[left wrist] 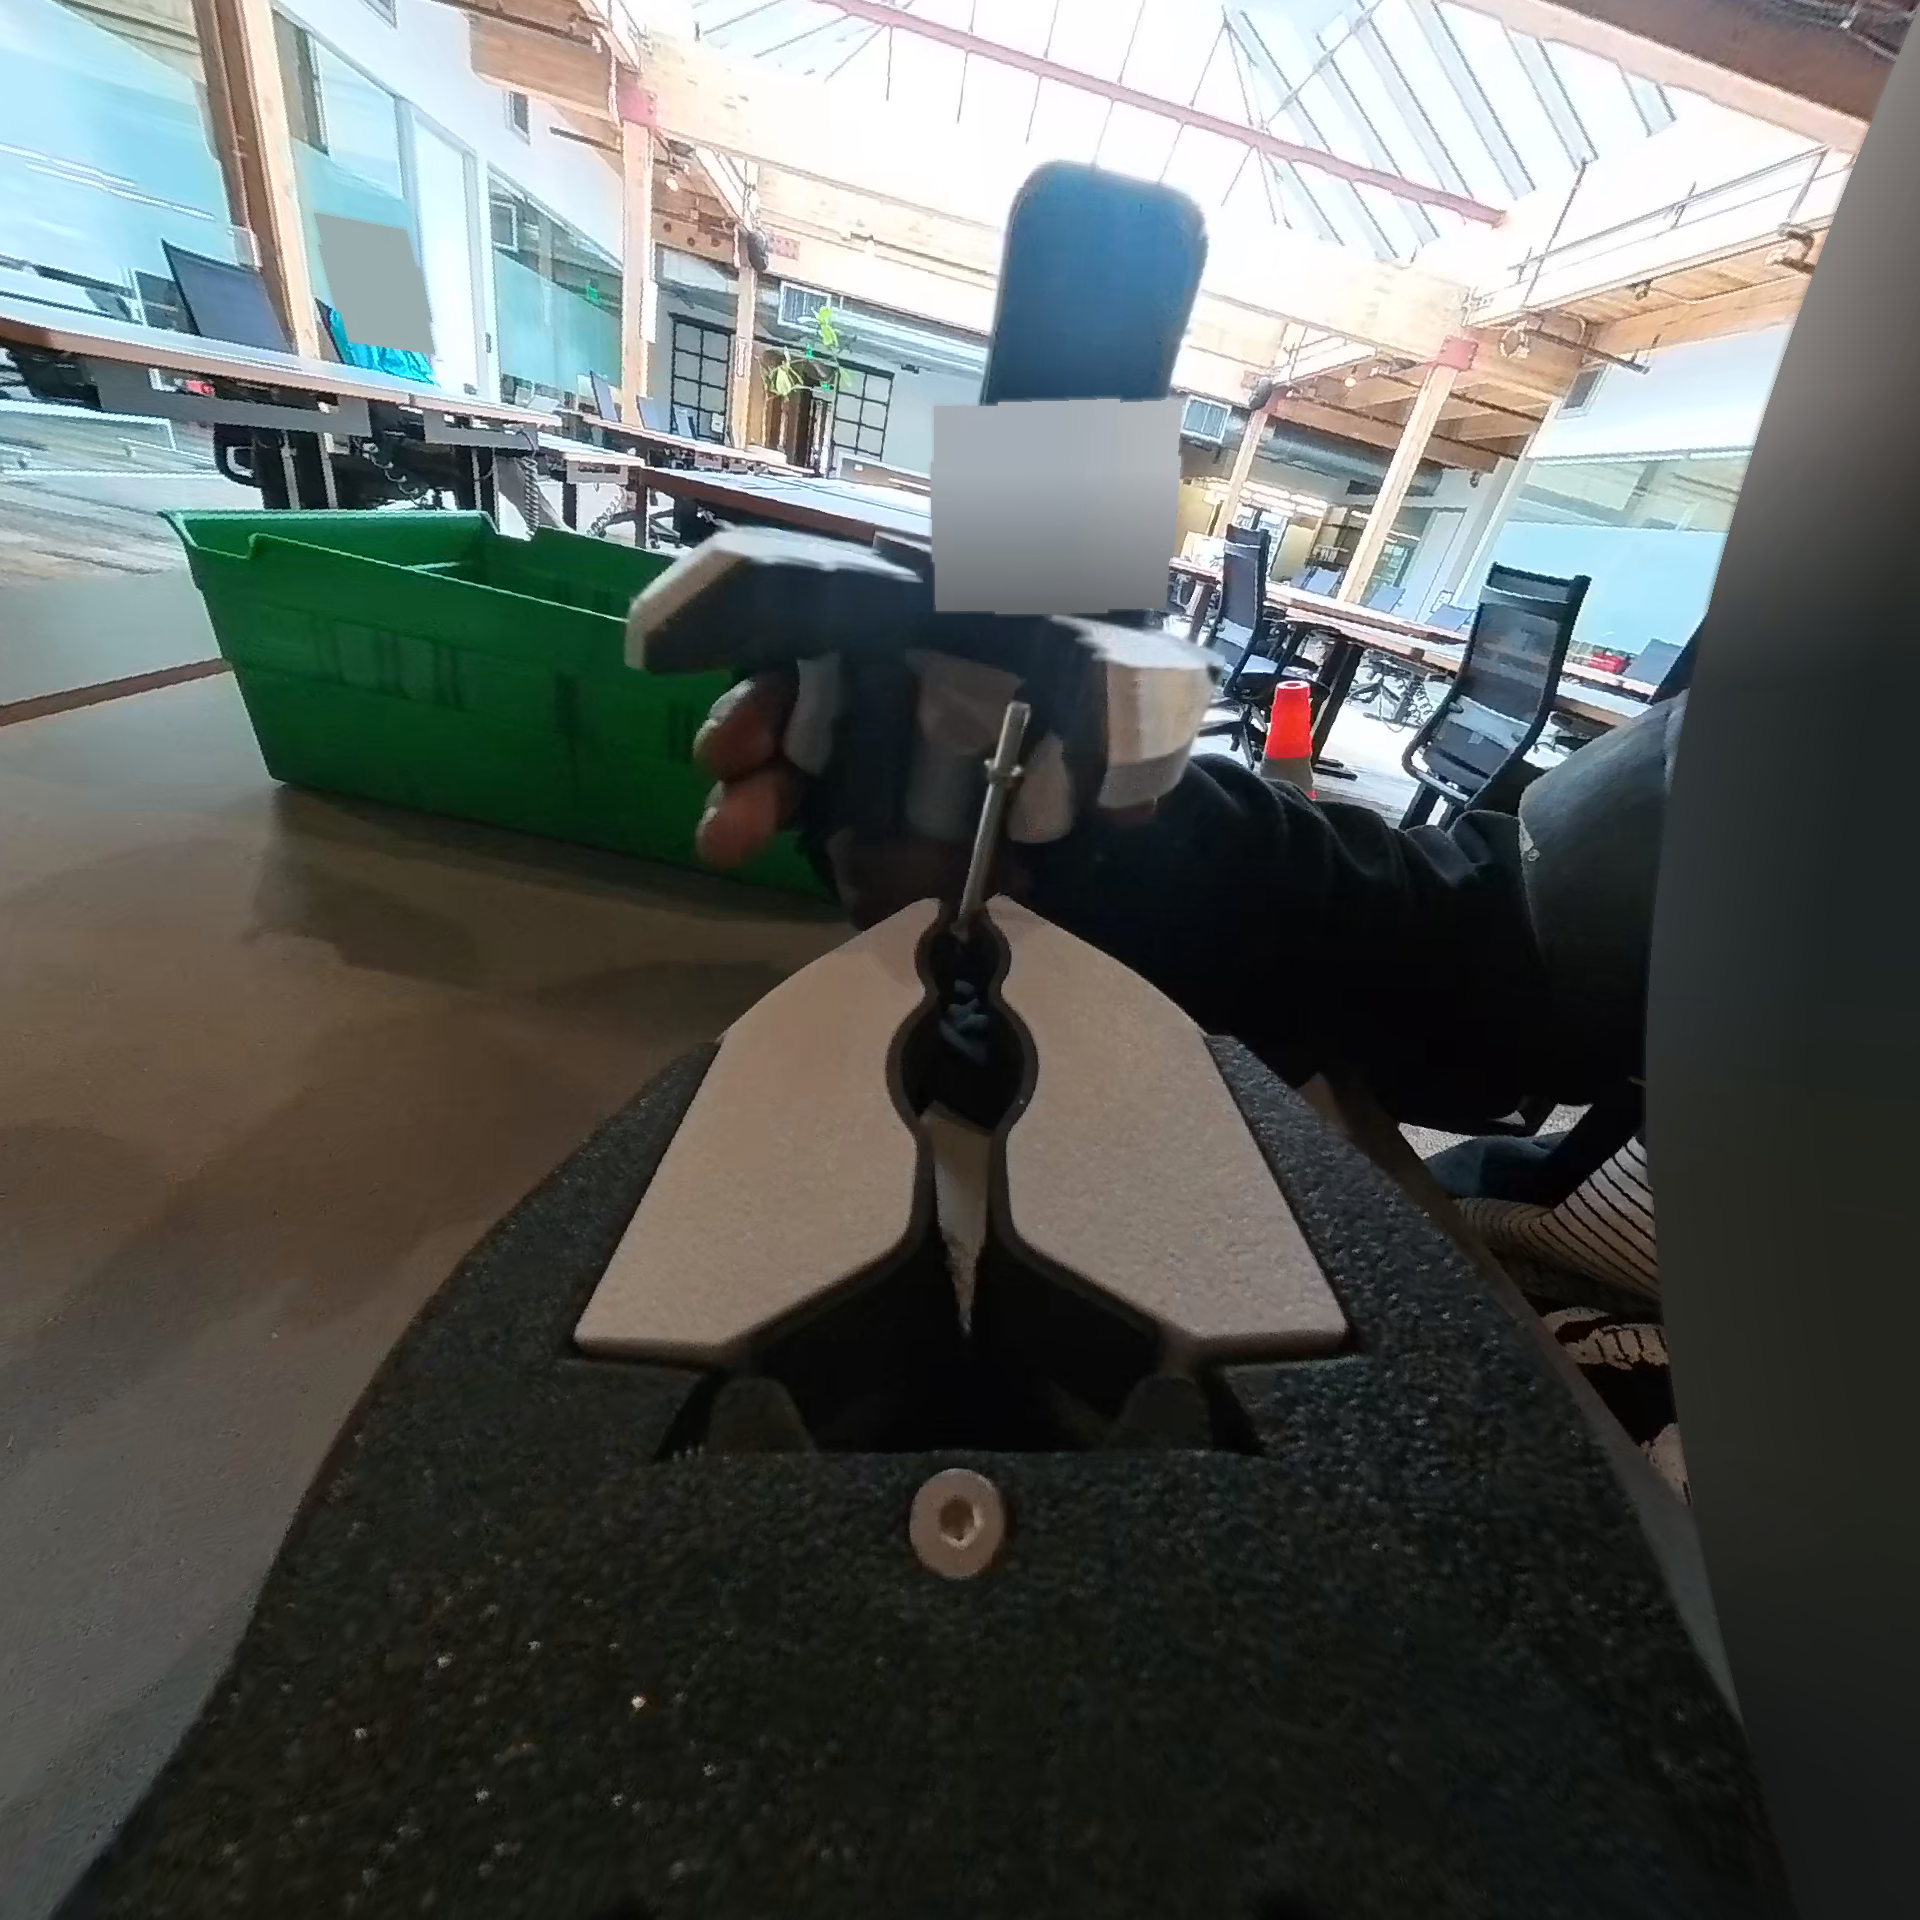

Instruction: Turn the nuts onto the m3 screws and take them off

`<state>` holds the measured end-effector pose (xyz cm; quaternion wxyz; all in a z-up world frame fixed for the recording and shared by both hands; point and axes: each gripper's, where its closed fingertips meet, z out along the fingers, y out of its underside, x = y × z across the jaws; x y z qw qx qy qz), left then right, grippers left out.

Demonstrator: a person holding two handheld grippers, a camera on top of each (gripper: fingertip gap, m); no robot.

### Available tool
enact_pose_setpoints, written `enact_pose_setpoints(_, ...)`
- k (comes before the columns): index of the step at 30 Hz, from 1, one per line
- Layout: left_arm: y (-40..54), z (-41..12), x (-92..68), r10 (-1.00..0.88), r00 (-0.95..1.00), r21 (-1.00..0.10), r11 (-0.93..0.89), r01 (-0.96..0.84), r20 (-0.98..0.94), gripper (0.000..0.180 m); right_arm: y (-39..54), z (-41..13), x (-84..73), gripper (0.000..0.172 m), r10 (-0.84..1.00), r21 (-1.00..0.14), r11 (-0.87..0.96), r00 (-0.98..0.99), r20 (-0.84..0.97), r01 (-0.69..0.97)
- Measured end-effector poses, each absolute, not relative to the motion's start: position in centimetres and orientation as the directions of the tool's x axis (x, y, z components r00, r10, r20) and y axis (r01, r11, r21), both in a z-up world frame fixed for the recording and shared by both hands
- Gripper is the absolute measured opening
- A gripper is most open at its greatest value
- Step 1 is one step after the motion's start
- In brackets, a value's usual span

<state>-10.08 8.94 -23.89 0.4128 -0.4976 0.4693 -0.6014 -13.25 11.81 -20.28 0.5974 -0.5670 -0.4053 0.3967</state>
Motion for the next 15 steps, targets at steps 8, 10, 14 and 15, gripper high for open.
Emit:
enact_pose_setpoints(8,8.6,-23.9,-10.1,-0.959,-0.185,-0.975,-0.223,0.025,0.214,0.001,12.4,-20.4,-12.7,0.056,0.917,-0.998,0.062,0.394,0.057,-0.001)
enact_pose_setpoints(10,8.6,-23.9,-10.1,-0.958,-0.186,-0.974,-0.225,0.026,0.217,0.001,12.4,-20.4,-12.3,0.056,0.914,-0.997,0.072,0.4,0.067,0.004)
enact_pose_setpoints(14,8.7,-23.8,-10.1,-0.957,-0.185,-0.972,-0.232,0.032,0.222,0.001,12.5,-20.4,-11.6,0.055,0.907,-0.997,0.076,0.415,0.072,0.006)
enact_pose_setpoints(15,8.7,-23.8,-10.2,-0.957,-0.186,-0.972,-0.231,0.032,0.222,0.001,12.6,-20.4,-11.4,0.053,0.903,-0.997,0.079,0.423,0.076,0.01)
